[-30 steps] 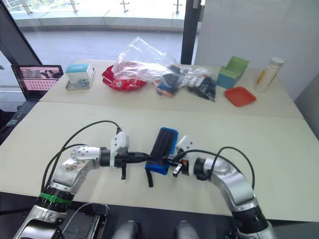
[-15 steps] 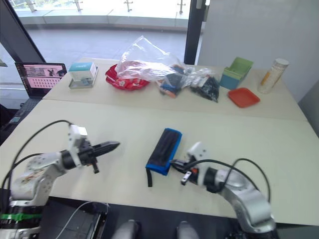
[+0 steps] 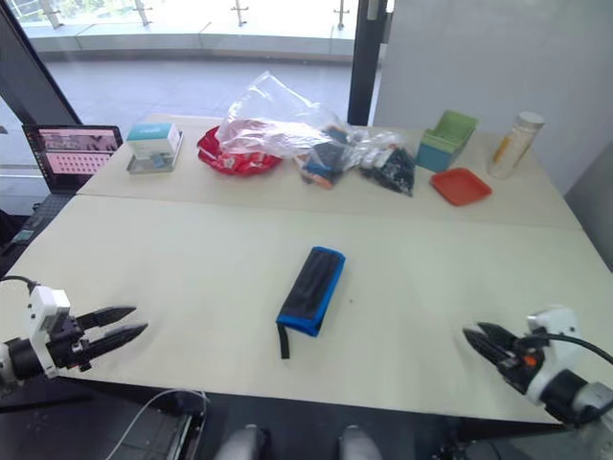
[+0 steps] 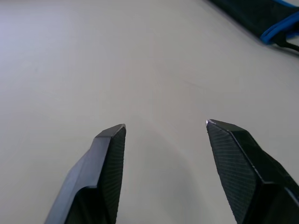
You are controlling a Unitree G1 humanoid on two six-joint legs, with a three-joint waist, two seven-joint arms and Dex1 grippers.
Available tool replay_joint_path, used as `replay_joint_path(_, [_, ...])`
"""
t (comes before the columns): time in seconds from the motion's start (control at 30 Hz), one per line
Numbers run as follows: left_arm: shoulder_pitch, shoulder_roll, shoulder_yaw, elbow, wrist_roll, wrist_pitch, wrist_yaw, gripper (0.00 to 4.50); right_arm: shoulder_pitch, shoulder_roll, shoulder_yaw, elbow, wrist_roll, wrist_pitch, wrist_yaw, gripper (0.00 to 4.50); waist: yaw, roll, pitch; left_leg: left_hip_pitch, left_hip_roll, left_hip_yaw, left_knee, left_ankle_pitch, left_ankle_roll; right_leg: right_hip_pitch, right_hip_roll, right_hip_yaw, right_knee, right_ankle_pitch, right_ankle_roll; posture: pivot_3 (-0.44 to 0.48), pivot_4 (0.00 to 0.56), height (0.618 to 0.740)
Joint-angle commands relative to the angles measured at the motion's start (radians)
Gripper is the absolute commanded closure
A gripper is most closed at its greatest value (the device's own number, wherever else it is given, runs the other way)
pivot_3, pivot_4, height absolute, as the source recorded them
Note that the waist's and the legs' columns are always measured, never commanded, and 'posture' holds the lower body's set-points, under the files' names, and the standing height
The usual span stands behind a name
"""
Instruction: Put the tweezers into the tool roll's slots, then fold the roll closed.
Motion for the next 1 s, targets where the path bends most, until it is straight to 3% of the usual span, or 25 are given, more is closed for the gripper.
replay_joint_path(0.03, [-0.021, 0.02, 0.047, 0.077, -0.008, -0.063, -0.027, 0.38, -0.01, -0.021, -0.042, 0.086, -0.029, -0.132, 0.051, 1.29, -0.002, 0.0, 0.0, 0.0, 0.0, 0.0, 0.0, 0.0, 0.0, 0.0, 0.0, 0.0, 0.0, 0.0, 0.0, 0.0, 0.15, 0.723])
replay_joint_path(0.07, [-0.029, 0.022, 0.047, 0.102, -0.007, -0.075, -0.035, 0.02, -0.02, -0.026, -0.041, 0.107, -0.032, -0.151, 0.055, 0.92, -0.002, 0.0, 0.0, 0.0, 0.001, 0.001, 0.0, 0.0, 0.0, 0.0, 0.0, 0.0, -0.001, 0.0, 0.0, 0.0, 0.15, 0.723])
replay_joint_path(0.17, [-0.04, 0.021, 0.052, 0.153, -0.013, -0.101, -0.057, 0.0, -0.026, -0.027, -0.031, 0.134, -0.042, -0.194, 0.06, 0.02, -0.003, 0.0, 0.0, 0.001, 0.001, 0.002, 0.0, 0.0, 0.0, 0.0, 0.0, 0.001, 0.0, 0.0, 0.0, 0.0, 0.15, 0.723])
replay_joint_path(0.53, [-0.087, 0.035, 0.014, 0.334, 0.064, -0.21, -0.033, 0.0, -0.029, -0.031, 0.013, 0.16, -0.06, -0.226, 0.062, 0.02, 0.0, 0.0, 0.0, 0.001, 0.001, 0.002, 0.0, 0.0, 0.0, 0.0, 0.0, 0.001, 0.001, 0.0, 0.0, 0.0, 0.15, 0.723])
replay_joint_path(1.0, [-0.123, 0.03, -0.008, 0.339, 0.077, -0.215, -0.001, 0.0, -0.042, -0.029, 0.024, 0.162, -0.052, -0.202, 0.056, 0.02, -0.002, 0.0, 0.0, 0.002, 0.0, 0.002, 0.001, 0.0, 0.0, 0.0, 0.0, 0.001, 0.004, 0.0, 0.0, 0.0, 0.15, 0.723])
